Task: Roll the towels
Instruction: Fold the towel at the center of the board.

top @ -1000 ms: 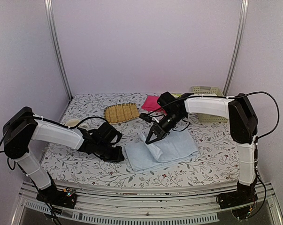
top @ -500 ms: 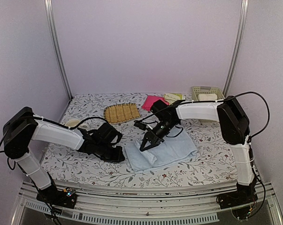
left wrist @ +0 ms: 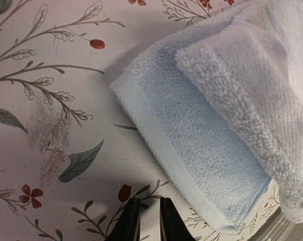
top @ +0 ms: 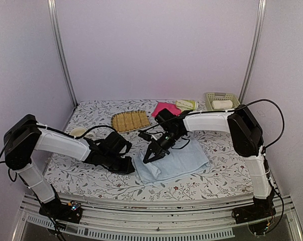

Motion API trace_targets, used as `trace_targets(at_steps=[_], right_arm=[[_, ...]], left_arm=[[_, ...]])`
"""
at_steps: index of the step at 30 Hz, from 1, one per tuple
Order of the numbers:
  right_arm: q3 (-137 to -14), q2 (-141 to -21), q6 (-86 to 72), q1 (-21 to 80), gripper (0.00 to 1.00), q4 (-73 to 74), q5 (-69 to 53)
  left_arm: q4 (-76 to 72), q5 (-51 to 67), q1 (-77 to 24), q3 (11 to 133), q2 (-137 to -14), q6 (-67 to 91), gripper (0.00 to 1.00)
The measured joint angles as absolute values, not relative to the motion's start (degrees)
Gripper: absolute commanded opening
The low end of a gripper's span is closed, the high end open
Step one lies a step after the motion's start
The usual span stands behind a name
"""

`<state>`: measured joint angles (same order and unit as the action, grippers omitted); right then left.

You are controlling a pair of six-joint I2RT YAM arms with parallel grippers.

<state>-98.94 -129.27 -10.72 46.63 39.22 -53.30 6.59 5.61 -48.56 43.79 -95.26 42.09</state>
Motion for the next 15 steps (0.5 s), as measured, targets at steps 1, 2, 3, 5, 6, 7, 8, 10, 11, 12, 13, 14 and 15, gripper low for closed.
trace_targets(at_steps=[1,2,3,5,6,7,8,10,11,12,13,14,15], right_arm=[[-99.2,-129.5,-11.2,46.8,0.05,38.7,-53.1],[-99.3,-129.6,-11.6,46.9,0.05,38.2,-53.0],[-99.3,-129.7,-11.9,46.9,0.06,38.0,-52.9],[-99.4,-130.2,-12.6,46.9,0.07,37.5,-52.8],[-99.4,-130.4,-12.8,46.9,0.07,37.3,-52.7],[-99.4,-130.6,-13.0,46.9,0.08,37.2,-52.6],[-99.4,-131.0,-13.1,46.9,0.09,37.0,-52.6],[-99.4,-131.5,-13.4,47.0,0.15,36.9,-52.4],[-99.4,-131.8,-13.4,47.0,0.24,36.8,-52.4],[-99.4,-132.0,-13.5,47.0,0.27,36.8,-52.5],[-99.4,-132.2,-13.4,47.0,0.31,36.6,-52.6],[-99.4,-132.4,-13.7,47.0,0.36,36.5,-52.9],[-99.4,-132.5,-13.6,47.0,0.4,36.3,-53.2]], left_arm=[[6.6,5.6,-48.6,43.8,-95.3,42.1,0.15],[6.6,5.6,-48.6,43.8,-95.3,42.1,0.16],[6.5,5.6,-48.6,43.7,-95.3,42.1,0.15],[6.4,5.6,-48.6,43.7,-95.3,42.1,0.15],[6.3,5.6,-48.6,43.7,-95.3,42.1,0.15],[6.2,5.6,-48.6,43.6,-95.3,42.1,0.15],[6.1,5.6,-48.6,43.6,-95.3,42.1,0.15],[5.9,5.6,-48.6,43.5,-95.3,42.1,0.15],[5.8,5.6,-48.6,43.4,-95.3,42.1,0.15],[5.8,5.6,-48.6,43.4,-95.3,42.1,0.15],[5.7,5.6,-48.6,43.4,-95.3,42.1,0.15],[5.7,5.6,-48.6,43.4,-95.3,42.1,0.15],[5.6,5.6,-48.6,43.3,-95.3,42.1,0.15]])
